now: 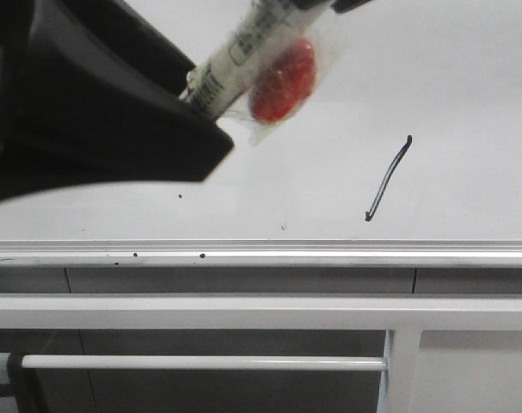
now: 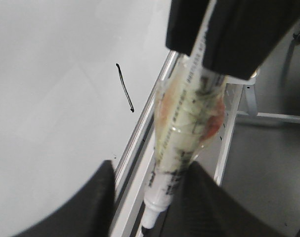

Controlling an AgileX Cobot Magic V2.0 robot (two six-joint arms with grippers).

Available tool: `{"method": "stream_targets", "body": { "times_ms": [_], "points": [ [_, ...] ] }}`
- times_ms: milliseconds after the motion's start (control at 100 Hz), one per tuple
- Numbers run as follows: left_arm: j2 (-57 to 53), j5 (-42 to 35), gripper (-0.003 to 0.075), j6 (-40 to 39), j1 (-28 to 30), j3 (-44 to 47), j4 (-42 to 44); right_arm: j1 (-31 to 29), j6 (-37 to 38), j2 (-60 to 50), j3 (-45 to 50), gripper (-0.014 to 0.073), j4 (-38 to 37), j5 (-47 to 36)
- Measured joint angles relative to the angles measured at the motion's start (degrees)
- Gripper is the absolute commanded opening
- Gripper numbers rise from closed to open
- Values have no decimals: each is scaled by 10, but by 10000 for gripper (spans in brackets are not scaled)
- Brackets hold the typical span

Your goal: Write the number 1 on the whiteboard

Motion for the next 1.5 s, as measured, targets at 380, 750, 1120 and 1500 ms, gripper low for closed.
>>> {"method": "stream_targets", "body": {
  "times_ms": [380,750,1120,1500],
  "points": [
    [0,-1,-11,15,-3,2,10,0,0,0,-1,-32,-2,-5],
    [0,16,-13,1,-3,2,-12,-1,1,-1,-1,533,-18,-56],
    [0,81,-20,-140,-3,2,-19,-1,0,-102,-1,-63,-80,4],
    [0,91,-20,-506,-3,47,158,-1,1,-219,-1,-63,-101,148]
  ]
}}
